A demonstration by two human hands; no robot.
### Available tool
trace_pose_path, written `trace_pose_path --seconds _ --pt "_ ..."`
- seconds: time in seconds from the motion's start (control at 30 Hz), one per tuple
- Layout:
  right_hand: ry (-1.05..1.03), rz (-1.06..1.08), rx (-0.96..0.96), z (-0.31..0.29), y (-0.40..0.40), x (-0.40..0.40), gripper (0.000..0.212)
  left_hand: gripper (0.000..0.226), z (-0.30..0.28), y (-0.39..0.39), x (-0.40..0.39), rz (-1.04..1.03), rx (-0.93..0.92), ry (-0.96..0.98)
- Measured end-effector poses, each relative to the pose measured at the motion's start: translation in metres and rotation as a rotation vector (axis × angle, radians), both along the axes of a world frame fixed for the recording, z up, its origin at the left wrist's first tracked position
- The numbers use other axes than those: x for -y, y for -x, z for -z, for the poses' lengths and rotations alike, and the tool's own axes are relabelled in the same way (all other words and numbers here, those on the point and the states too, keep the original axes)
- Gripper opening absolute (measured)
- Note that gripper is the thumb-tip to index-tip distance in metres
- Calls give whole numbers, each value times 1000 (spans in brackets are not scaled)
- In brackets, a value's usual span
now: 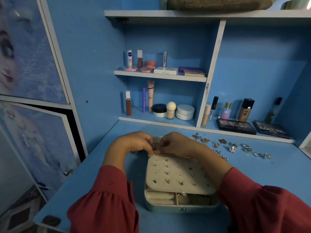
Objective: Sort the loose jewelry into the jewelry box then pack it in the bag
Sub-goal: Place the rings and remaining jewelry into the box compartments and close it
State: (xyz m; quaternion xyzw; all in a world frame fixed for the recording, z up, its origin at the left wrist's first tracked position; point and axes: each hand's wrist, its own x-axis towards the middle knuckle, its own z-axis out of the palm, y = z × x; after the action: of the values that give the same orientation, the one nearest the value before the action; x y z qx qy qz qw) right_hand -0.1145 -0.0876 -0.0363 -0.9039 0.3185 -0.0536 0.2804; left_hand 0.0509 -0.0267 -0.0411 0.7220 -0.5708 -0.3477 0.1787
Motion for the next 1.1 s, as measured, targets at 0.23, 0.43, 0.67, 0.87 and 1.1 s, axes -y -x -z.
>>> trace_pose_path --seconds 0.23,0.43,0.67,0.87,1.1 --pt "-11 -2 -3 0 -1 1 9 14 -1 3 2 10 18 -2" --pt "13 -21 -61 0 -5 1 10 26 2 1 3 -26 -3 -16" --pt "21 -15 -54 3 -4 1 20 16 0 6 5 -78 35 -27" --pt "44 -4 15 3 -1 4 6 6 -1 7 4 -39 58 -42" --pt "35 86 90 -9 20 15 9 8 -3 7 1 3 38 10"
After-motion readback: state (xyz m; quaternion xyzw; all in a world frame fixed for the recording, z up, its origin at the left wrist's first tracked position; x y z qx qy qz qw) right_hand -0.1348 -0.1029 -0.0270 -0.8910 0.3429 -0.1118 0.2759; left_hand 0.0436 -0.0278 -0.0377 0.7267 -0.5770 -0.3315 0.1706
